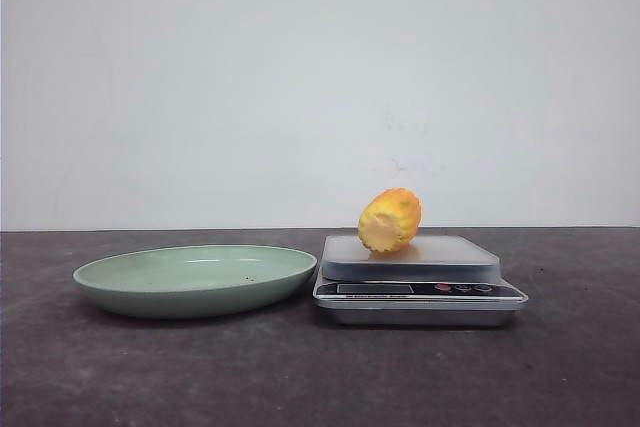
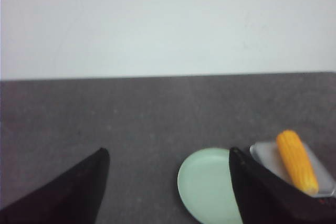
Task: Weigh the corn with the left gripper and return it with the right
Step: 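Raise the left gripper away from the scale and withdraw it, then lower the right gripper onto the corn on the scale and grasp it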
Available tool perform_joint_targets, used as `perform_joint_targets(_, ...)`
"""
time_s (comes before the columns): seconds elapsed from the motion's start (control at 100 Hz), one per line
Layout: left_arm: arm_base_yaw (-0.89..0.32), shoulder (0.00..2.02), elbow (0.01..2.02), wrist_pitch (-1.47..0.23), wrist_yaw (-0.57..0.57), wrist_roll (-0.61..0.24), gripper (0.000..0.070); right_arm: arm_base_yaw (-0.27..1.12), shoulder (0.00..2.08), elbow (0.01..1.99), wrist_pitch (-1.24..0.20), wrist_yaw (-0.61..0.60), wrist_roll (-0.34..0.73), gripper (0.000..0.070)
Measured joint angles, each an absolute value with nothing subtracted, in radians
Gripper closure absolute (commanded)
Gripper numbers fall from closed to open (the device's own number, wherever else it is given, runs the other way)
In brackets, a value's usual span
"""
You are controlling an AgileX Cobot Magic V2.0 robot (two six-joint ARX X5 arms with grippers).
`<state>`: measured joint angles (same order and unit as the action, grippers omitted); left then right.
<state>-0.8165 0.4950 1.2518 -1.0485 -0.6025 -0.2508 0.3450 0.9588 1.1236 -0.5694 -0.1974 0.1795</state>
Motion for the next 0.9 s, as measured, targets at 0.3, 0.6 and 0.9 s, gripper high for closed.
perform_joint_targets(0.3,-0.817,0.461,1.115,-1.002,-0.557,-0.315,0.0263,0.548,1.246,1.124,-0.435,-0.03,0.192,0.0)
perform_joint_targets(0.6,-0.817,0.461,1.086,-0.992,-0.54,-0.326,0.0263,0.567,1.523,1.124,-0.37,0.023,0.269,0.0)
perform_joint_targets(0.9,-0.817,0.461,1.086,-0.993,-0.54,-0.326,0.0263,0.567,1.638,1.124,-0.347,0.038,0.326,0.0003)
